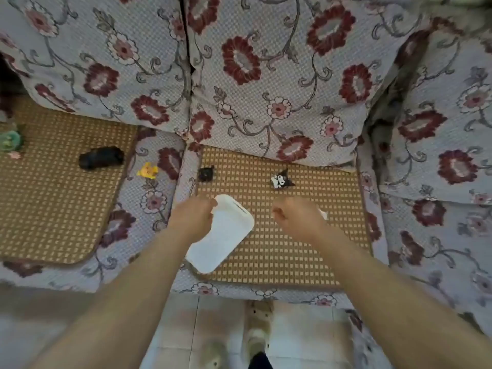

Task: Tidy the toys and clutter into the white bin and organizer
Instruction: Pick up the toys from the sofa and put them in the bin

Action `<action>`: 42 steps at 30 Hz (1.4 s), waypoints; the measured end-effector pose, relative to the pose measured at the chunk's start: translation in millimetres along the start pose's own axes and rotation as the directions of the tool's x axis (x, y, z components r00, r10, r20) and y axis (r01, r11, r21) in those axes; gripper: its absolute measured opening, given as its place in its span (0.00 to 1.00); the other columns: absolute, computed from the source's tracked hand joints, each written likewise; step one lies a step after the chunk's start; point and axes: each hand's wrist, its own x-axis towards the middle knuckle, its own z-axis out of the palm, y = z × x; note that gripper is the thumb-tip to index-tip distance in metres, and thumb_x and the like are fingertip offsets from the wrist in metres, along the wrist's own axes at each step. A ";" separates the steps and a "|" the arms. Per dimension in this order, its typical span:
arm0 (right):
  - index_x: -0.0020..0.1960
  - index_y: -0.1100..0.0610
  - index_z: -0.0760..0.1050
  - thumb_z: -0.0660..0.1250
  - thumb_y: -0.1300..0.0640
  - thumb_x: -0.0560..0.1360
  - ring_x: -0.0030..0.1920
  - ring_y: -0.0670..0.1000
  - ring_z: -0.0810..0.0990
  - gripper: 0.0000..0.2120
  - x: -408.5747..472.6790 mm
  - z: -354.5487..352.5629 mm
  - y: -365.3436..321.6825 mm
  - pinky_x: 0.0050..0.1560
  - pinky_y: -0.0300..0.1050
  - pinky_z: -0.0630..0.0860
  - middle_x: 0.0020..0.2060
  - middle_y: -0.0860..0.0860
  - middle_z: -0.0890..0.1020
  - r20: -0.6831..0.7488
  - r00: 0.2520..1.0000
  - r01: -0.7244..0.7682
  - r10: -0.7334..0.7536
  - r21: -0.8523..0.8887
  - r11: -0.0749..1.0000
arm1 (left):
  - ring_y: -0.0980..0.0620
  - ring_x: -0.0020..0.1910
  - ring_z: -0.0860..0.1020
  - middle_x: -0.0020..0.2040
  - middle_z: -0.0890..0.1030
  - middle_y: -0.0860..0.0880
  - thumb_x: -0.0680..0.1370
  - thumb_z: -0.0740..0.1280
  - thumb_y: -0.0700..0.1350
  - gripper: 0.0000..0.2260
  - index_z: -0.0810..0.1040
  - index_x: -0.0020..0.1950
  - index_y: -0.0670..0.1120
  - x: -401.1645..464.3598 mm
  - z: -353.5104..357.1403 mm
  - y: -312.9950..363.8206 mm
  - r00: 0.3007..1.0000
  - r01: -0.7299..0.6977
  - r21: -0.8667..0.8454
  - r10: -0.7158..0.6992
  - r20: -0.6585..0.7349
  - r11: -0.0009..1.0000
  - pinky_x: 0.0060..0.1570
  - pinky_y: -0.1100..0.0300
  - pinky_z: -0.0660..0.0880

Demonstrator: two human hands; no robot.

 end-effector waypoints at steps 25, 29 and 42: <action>0.44 0.54 0.75 0.60 0.60 0.76 0.40 0.53 0.78 0.06 65.3 42.8 106.3 0.38 0.45 0.76 0.40 0.53 0.81 -0.004 0.964 -0.265 0.265 -0.052 0.963 | 0.42 0.48 0.77 0.54 0.79 0.40 0.80 0.55 0.39 0.12 0.73 0.60 0.41 96.2 78.6 5.6 0.978 0.200 -0.283 -0.176 0.109 0.938 0.46 0.53 0.74; 0.55 0.56 0.75 0.61 0.61 0.77 0.51 0.57 0.77 0.08 51.9 50.7 143.0 0.46 0.47 0.75 0.53 0.57 0.80 -0.043 0.943 -0.331 0.330 -0.023 0.943 | 0.43 0.45 0.77 0.48 0.79 0.42 0.79 0.55 0.37 0.12 0.74 0.58 0.39 103.9 86.9 36.4 0.982 0.190 -0.412 -0.171 0.082 0.891 0.39 0.57 0.70; 0.71 0.56 0.64 0.67 0.58 0.75 0.63 0.61 0.68 0.26 58.9 107.1 183.4 0.60 0.54 0.71 0.63 0.60 0.70 0.020 0.928 -0.373 0.372 0.031 0.928 | 0.44 0.44 0.75 0.52 0.79 0.41 0.78 0.54 0.36 0.12 0.71 0.59 0.40 113.6 106.5 78.0 0.968 0.247 -0.377 -0.243 0.060 0.892 0.40 0.56 0.68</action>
